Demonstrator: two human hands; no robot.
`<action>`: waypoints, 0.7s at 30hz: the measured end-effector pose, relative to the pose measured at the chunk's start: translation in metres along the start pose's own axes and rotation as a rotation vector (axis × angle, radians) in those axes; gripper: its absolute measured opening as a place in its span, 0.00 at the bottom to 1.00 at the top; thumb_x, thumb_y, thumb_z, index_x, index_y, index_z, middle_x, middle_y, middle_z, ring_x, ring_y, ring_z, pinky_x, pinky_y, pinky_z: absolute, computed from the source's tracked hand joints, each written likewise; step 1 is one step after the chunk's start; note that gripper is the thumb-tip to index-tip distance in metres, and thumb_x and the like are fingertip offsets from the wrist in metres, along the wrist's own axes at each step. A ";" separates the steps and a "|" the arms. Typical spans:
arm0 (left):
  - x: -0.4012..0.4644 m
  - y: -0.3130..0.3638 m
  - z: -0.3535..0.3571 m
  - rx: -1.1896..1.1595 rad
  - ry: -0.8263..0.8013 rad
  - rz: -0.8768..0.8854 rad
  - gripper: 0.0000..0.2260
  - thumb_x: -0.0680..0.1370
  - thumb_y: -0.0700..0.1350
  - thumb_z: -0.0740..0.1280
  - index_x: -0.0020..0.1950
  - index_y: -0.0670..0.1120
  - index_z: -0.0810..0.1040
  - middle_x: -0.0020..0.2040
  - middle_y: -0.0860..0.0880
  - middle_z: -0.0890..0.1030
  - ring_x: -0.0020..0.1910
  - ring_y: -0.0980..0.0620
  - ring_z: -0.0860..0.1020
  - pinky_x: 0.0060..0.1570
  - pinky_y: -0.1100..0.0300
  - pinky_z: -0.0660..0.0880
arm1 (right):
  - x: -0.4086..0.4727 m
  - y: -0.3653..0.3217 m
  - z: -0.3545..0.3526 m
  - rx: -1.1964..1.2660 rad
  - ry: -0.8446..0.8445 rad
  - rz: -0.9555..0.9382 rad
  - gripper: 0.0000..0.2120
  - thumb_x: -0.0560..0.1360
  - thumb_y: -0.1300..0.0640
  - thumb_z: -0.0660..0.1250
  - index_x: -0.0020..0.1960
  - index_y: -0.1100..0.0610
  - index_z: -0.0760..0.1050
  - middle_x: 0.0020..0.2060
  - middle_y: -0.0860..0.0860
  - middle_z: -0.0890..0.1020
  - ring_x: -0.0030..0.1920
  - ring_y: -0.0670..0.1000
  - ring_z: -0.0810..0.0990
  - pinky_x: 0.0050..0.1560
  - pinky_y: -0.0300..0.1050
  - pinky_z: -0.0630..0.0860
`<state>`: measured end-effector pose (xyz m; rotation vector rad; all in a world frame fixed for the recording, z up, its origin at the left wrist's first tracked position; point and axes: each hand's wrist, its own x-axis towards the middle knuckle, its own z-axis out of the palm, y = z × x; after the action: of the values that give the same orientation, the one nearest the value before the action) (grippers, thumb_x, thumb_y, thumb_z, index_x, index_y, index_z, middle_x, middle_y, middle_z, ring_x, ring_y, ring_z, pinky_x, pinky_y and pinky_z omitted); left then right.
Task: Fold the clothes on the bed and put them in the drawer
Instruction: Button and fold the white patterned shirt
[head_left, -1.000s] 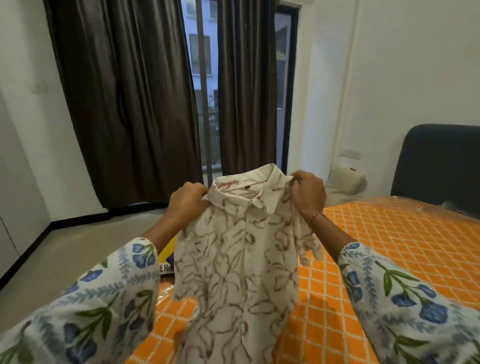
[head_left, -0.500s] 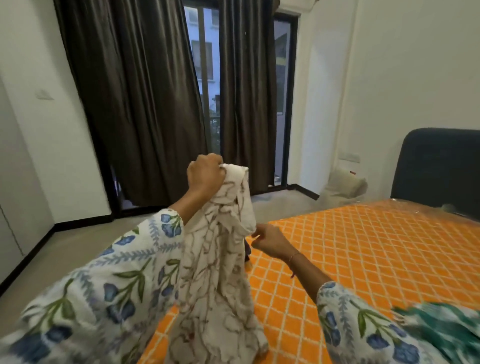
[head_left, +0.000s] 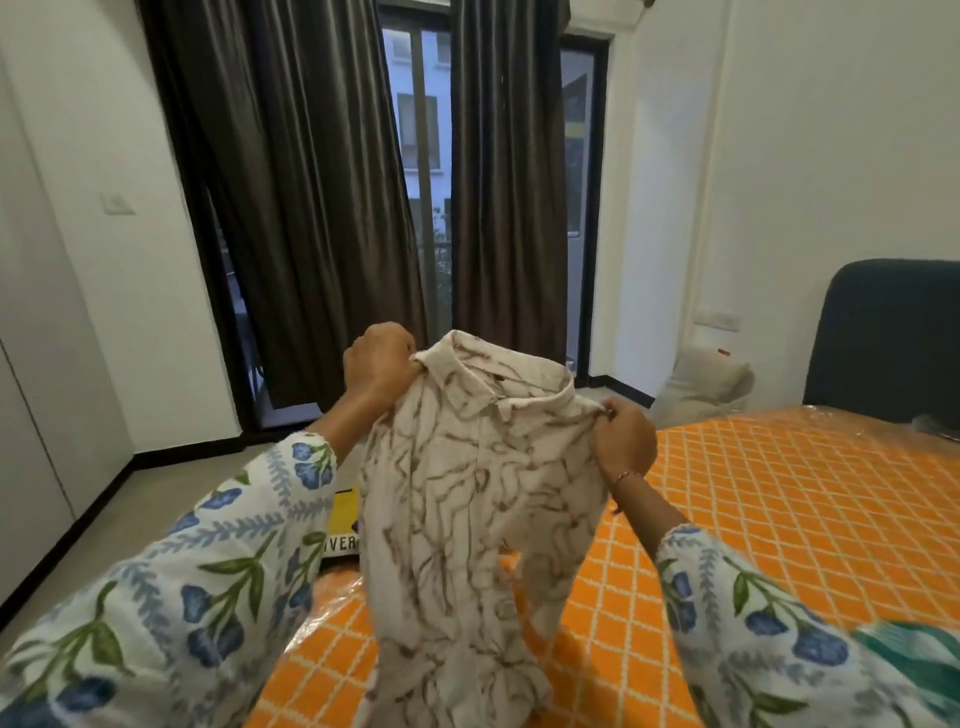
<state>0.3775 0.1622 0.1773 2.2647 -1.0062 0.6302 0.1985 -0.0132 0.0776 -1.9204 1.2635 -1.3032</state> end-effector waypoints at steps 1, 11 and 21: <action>0.000 -0.002 0.003 -0.002 -0.037 0.009 0.10 0.75 0.47 0.67 0.35 0.45 0.77 0.38 0.46 0.78 0.40 0.44 0.77 0.38 0.57 0.67 | 0.014 -0.007 -0.010 -0.041 0.025 -0.056 0.13 0.77 0.64 0.58 0.54 0.59 0.80 0.51 0.62 0.81 0.52 0.64 0.77 0.44 0.49 0.71; 0.007 0.037 0.030 0.232 -0.218 -0.011 0.10 0.78 0.38 0.60 0.57 0.41 0.75 0.58 0.40 0.77 0.57 0.40 0.76 0.49 0.51 0.72 | 0.082 -0.046 -0.073 -0.325 0.060 -0.282 0.13 0.77 0.66 0.53 0.52 0.61 0.76 0.49 0.60 0.80 0.51 0.62 0.77 0.41 0.46 0.66; 0.047 0.059 0.048 -0.491 -0.413 -0.324 0.13 0.79 0.41 0.56 0.51 0.39 0.79 0.49 0.38 0.82 0.43 0.39 0.82 0.44 0.46 0.81 | 0.107 -0.028 -0.112 -0.466 -0.050 -0.368 0.07 0.73 0.69 0.60 0.42 0.65 0.77 0.44 0.65 0.80 0.45 0.64 0.78 0.37 0.46 0.66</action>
<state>0.3688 0.0738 0.1896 2.0719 -0.8292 -0.2161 0.1209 -0.0850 0.1944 -2.5954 1.3171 -1.1870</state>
